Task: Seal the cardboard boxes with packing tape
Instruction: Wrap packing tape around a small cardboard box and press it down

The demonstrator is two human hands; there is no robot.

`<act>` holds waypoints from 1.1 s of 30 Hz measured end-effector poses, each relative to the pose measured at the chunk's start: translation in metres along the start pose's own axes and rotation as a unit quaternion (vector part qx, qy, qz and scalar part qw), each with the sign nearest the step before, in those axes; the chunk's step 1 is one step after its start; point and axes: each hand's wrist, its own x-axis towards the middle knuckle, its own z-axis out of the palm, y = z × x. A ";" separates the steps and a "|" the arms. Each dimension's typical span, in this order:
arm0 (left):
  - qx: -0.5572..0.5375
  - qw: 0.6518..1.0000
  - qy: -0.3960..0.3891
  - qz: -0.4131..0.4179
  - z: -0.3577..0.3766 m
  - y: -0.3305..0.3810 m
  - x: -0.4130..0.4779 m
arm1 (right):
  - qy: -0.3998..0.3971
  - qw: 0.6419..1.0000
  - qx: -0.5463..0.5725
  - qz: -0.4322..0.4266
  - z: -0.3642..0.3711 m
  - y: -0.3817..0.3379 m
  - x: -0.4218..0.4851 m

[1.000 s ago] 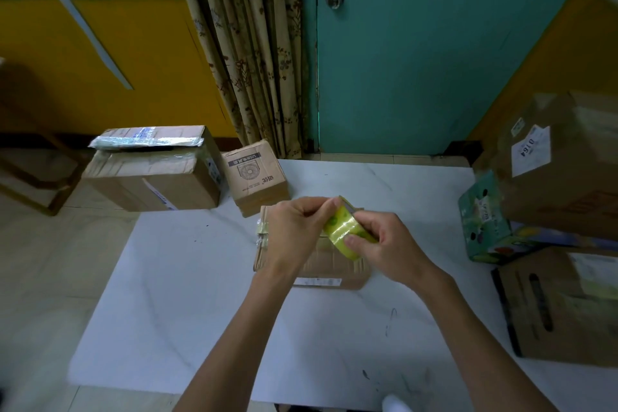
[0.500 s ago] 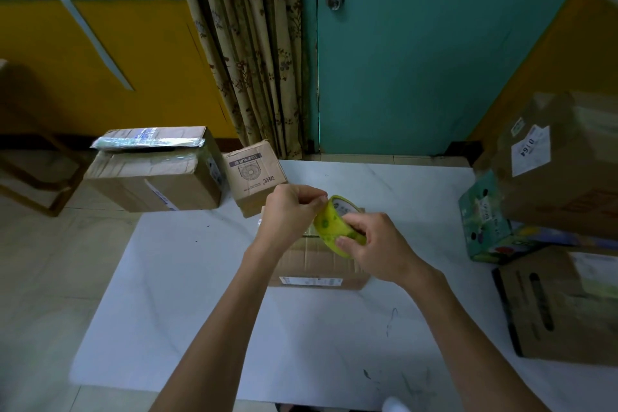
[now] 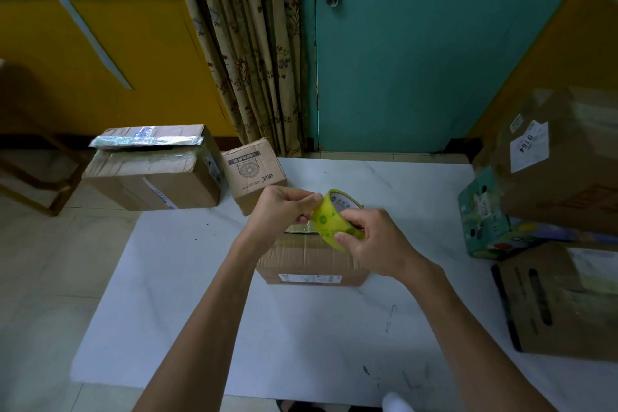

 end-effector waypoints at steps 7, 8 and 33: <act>-0.006 1.000 -0.030 0.004 -0.009 0.004 0.006 | -0.003 1.000 0.006 0.004 0.000 -0.002 0.004; -0.002 0.999 -0.033 0.005 -0.009 0.004 0.007 | -0.002 1.000 0.003 0.003 0.000 -0.002 0.004; 0.285 0.918 0.111 0.251 0.003 -0.016 0.016 | 0.025 0.999 -0.018 0.031 0.013 -0.005 0.023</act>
